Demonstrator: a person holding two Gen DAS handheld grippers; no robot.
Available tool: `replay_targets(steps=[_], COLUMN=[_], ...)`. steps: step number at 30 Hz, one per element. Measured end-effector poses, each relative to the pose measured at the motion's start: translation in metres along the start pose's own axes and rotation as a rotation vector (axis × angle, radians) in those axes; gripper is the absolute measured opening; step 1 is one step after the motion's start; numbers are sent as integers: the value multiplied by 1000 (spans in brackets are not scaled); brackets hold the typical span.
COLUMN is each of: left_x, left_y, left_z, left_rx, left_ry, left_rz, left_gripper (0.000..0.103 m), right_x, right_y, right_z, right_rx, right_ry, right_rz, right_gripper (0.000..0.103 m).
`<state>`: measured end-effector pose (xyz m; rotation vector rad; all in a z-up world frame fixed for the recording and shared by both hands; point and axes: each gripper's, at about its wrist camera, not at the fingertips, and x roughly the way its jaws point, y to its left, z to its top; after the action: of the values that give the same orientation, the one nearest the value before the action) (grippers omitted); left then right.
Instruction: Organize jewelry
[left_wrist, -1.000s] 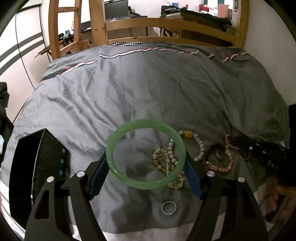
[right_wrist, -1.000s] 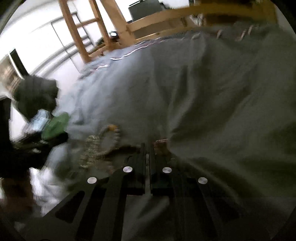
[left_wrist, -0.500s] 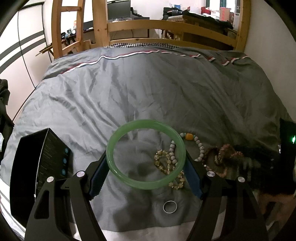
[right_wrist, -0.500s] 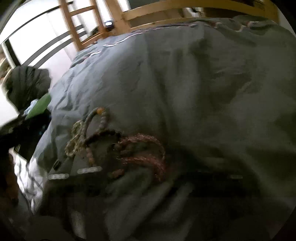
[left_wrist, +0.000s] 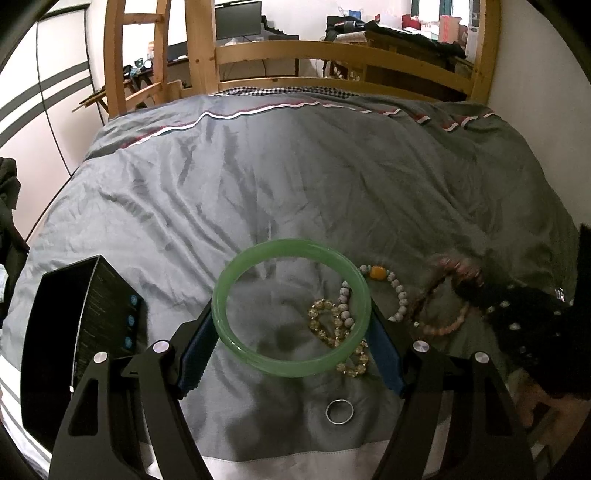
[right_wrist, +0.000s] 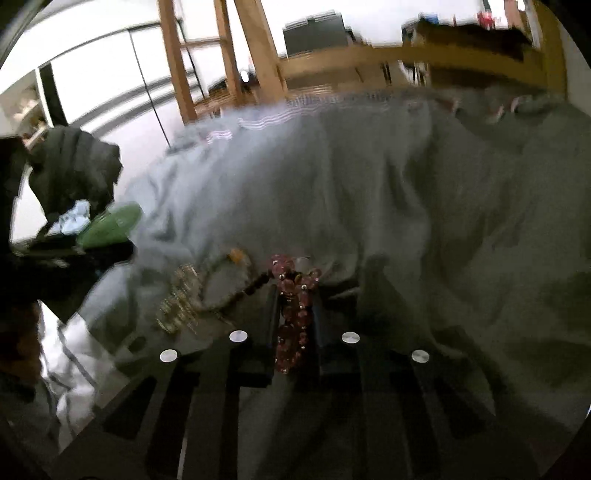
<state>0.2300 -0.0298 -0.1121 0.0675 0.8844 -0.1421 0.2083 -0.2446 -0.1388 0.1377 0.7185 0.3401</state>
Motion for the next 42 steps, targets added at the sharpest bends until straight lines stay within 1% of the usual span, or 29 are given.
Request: replay_targets(steps=[2, 6, 9, 11, 12, 13, 14, 16, 17, 19, 20, 22, 24, 26, 28, 29, 30, 31, 32, 33, 34, 35, 36, 37, 39, 41, 42], left_x=[0, 0, 0, 0, 0, 0, 0, 0, 0, 0, -1, -1, -1, -1, -1, -1, 0, 0, 0, 0, -1, -2, -3, -4, -4, -1, 1], left_y=[0, 1, 1, 2, 2, 2, 2, 2, 2, 3, 3, 4, 5, 6, 5, 5, 5, 5, 5, 5, 5, 5, 5, 5, 4, 3, 3], left_z=[0, 0, 0, 0, 0, 0, 0, 0, 0, 0, 0, 0, 0, 0, 0, 0, 1, 1, 1, 1, 1, 2, 2, 2, 1, 0, -1], left_rx=[-2, -3, -7, -9, -8, -9, -9, -10, -9, -9, -9, -16, -17, -19, -19, -19, -17, -18, -18, -17, -16, -14, -12, -11, -9, -4, -2], left_ry=[1, 2, 3, 4, 4, 3, 3, 3, 4, 2, 1, 0, -1, 0, 2, 1, 2, 3, 3, 3, 1, -5, -10, -15, -13, -4, 1], left_rz=[0, -1, -2, -2, -2, -1, -2, -2, -3, -1, 0, -2, 0, 0, -1, -1, 0, -1, -1, -2, -1, 2, 3, 3, 1, 6, 12], left_gripper=[73, 73, 73, 73, 73, 73, 73, 73, 73, 73, 73, 73, 73, 73, 73, 73, 73, 73, 73, 73, 72, 72, 72, 72, 72, 72, 72], right_x=[-7, -27, -34, -42, -42, -39, -36, -27, -18, -6, -3, -9, -22, -35, -37, -34, -28, -20, -15, -8, -5, 1, 8, 17, 28, 26, 20], right_y=[2, 5, 4, 0, -1, 0, 3, 6, 6, 7, 4, -2, -6, -13, -16, -16, -15, -14, -13, -10, -4, 1, 3, 3, -7, -18, -22], right_z=[6, 17, 21, 23, 25, 26, 26, 21, 20, 15, 12, 13, 19, 22, 24, 24, 23, 21, 19, 15, 11, 9, 6, 3, -4, -5, -2], right_rx=[-2, 5, 16, 38, 39, 31, 7, -8, -9, -18, -6, 31, 58, 97, 107, 94, 85, 76, 69, 51, 22, -22, -57, -87, -67, -20, 3], right_ry=[-41, -127, -151, -173, -169, -147, -122, -105, -63, -29, -23, -56, -115, -165, -165, -140, -106, -67, -44, -31, -40, -25, 9, 55, 114, 115, 88], right_rz=[17, 56, 60, 80, 90, 90, 47, 40, 29, -12, -3, 33, 67, 103, 88, 62, 46, 21, 9, 9, -8, -75, -141, -196, -222, -224, -214], right_gripper=[8, 8, 8, 8, 9, 9, 10, 10, 10, 10, 9, 8, 8, 5, 5, 6, 11, 19, 49, 73, 75, 72, 54, 45, 21, 12, 9])
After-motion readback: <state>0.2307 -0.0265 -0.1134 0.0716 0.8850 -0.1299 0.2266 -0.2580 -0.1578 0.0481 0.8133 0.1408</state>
